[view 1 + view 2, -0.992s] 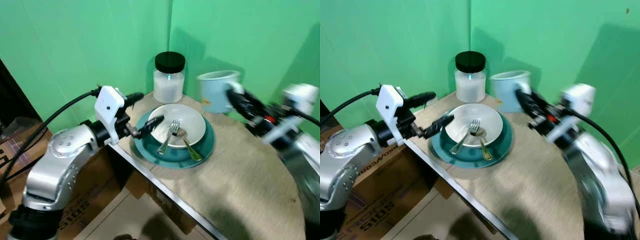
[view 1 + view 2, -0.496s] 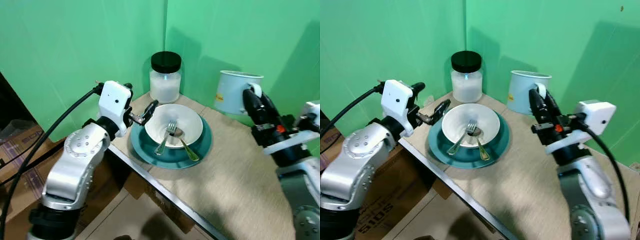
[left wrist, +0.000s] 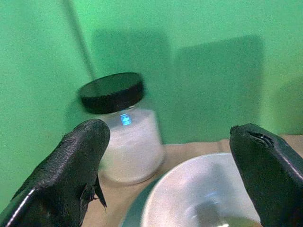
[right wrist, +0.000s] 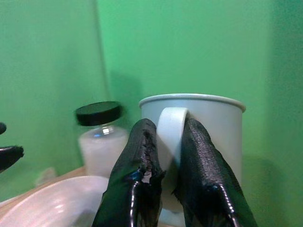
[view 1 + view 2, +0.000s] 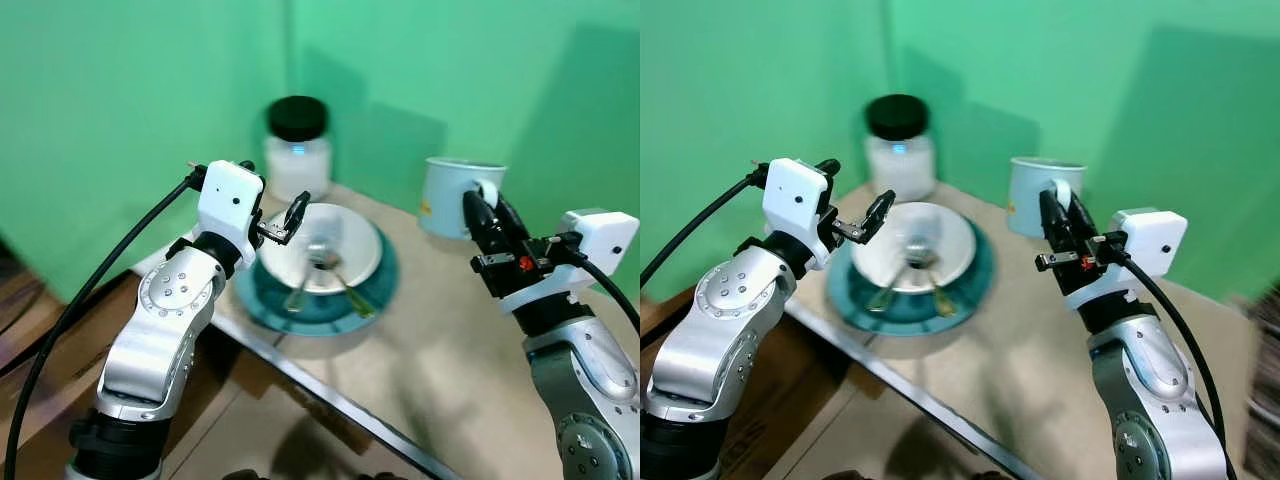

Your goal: Setting the table

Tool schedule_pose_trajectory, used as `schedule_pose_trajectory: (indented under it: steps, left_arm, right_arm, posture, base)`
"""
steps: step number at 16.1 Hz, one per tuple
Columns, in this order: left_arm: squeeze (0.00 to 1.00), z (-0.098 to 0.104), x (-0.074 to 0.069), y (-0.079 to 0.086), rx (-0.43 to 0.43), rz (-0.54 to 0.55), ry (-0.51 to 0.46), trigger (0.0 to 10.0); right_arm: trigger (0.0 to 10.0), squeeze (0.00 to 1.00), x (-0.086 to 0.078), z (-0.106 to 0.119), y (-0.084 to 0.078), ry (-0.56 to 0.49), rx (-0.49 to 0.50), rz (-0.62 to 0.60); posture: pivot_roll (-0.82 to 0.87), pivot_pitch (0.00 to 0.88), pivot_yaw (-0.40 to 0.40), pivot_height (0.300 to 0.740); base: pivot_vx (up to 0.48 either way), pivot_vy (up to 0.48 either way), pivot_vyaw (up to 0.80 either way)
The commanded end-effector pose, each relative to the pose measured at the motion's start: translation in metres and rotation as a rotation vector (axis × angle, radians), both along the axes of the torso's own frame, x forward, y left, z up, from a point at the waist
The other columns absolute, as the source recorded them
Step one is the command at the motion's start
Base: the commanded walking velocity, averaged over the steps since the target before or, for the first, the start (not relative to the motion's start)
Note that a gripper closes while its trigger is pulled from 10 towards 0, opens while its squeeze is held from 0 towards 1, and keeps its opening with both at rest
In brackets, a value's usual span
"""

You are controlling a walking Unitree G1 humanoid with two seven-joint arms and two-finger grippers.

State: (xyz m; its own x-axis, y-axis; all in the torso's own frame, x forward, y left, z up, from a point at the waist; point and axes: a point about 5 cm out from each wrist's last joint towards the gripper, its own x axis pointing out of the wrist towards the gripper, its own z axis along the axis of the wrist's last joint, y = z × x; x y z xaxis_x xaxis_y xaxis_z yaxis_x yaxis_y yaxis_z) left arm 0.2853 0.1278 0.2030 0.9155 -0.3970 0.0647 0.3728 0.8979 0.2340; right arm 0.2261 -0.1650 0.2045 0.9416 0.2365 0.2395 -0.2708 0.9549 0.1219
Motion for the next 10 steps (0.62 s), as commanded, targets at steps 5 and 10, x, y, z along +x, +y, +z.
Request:
schedule_pose_trajectory:
  steps: [5, 10]
  left_arm:
    - [0.00, 0.011, 0.000, 0.000, -0.103, 0.072, -0.116, 10.0]
    - [0.00, 0.013, 0.003, 0.008, -0.097, 0.063, -0.060, 10.0]
  right_arm:
    - [10.0, 0.00, 0.002, 0.012, -0.005, -0.053, 0.029, -0.056]
    - [10.0, 0.00, 0.004, 0.009, -0.002, -0.021, 0.075, -0.054]
  posture:
    - [0.07, 0.000, -0.010, 0.740]
    - [0.08, 0.000, -0.018, 0.740]
  base:
    - [0.000, 0.000, -0.78]
    - [0.000, 0.000, -0.79]
